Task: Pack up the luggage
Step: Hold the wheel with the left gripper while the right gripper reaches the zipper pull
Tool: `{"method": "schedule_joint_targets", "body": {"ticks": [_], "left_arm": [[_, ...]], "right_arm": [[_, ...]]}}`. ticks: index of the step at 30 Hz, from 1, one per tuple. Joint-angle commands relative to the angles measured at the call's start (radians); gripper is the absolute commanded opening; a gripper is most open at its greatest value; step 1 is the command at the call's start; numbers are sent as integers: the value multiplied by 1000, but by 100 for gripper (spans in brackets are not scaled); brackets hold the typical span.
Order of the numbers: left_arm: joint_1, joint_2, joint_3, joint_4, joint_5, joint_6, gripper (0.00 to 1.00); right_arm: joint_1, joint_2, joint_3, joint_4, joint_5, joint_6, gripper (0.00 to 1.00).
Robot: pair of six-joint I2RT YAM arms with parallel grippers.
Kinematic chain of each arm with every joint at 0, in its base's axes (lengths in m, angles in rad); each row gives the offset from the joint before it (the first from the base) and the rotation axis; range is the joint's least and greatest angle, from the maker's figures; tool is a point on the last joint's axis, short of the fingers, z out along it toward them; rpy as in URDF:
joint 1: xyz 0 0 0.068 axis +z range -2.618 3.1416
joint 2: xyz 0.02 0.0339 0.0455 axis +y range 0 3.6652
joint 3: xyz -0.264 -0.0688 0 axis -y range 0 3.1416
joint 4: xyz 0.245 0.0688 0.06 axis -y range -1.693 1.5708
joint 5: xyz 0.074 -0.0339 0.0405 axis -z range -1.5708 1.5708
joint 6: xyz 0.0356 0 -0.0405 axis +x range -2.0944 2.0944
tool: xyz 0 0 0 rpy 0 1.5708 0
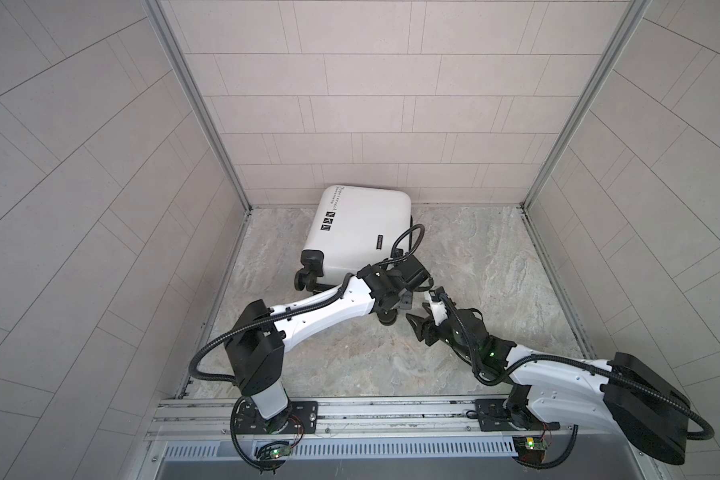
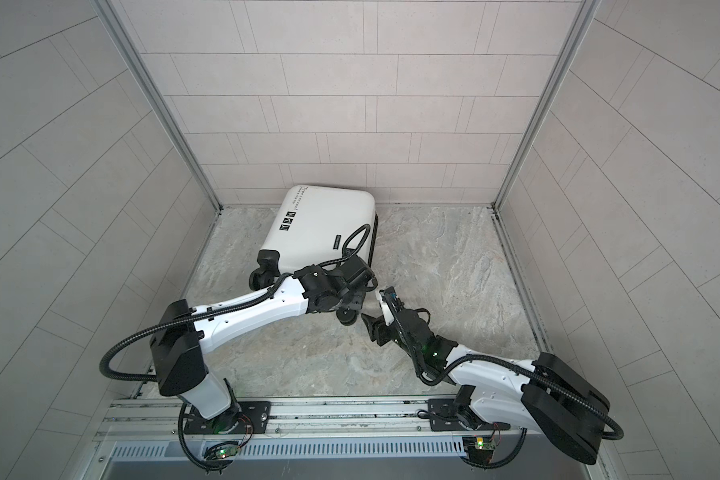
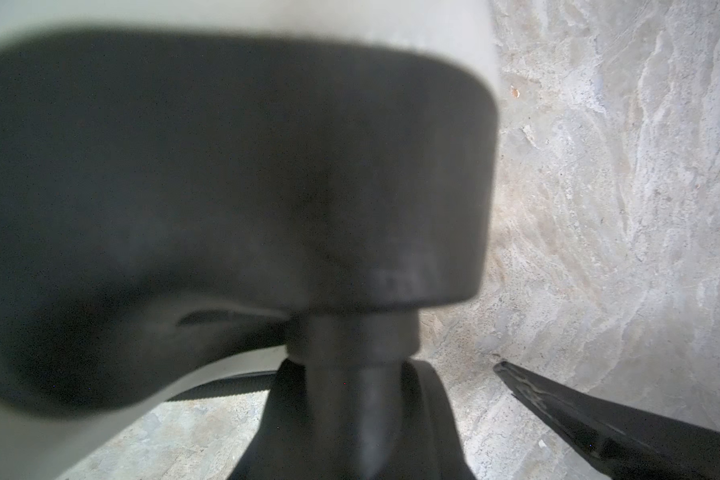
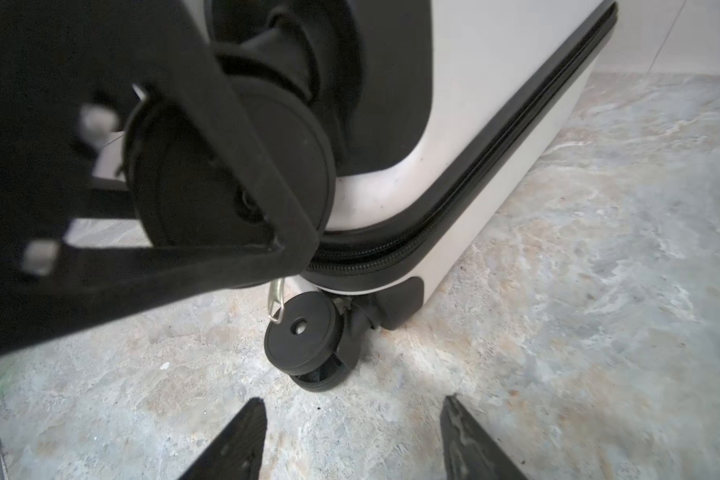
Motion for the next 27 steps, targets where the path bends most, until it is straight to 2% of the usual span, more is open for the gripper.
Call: {"method": "schedule_joint_targets", "body": {"ticks": [1,2,13,15,20,27], "left_arm": [[-5,5,71,21,24,43,3],[-6,7,82,17,31,45,0],[-5,-11,167,16,70,74,0],[-6,-11,175,18,73,75,0],[-6,-18,172,64,76,77,0],[17,1,205,87,117,82,0]], "right_arm": [[5,30,27,68,-46,-14,66],[5,38,29,76,-49,-12,66],[3,103,51,141,-35,8,62],[2,118,53,160,-31,10,59],[-18,139,51,201,-13,13,44],[-52,64,40,159,45,11,45]]}}
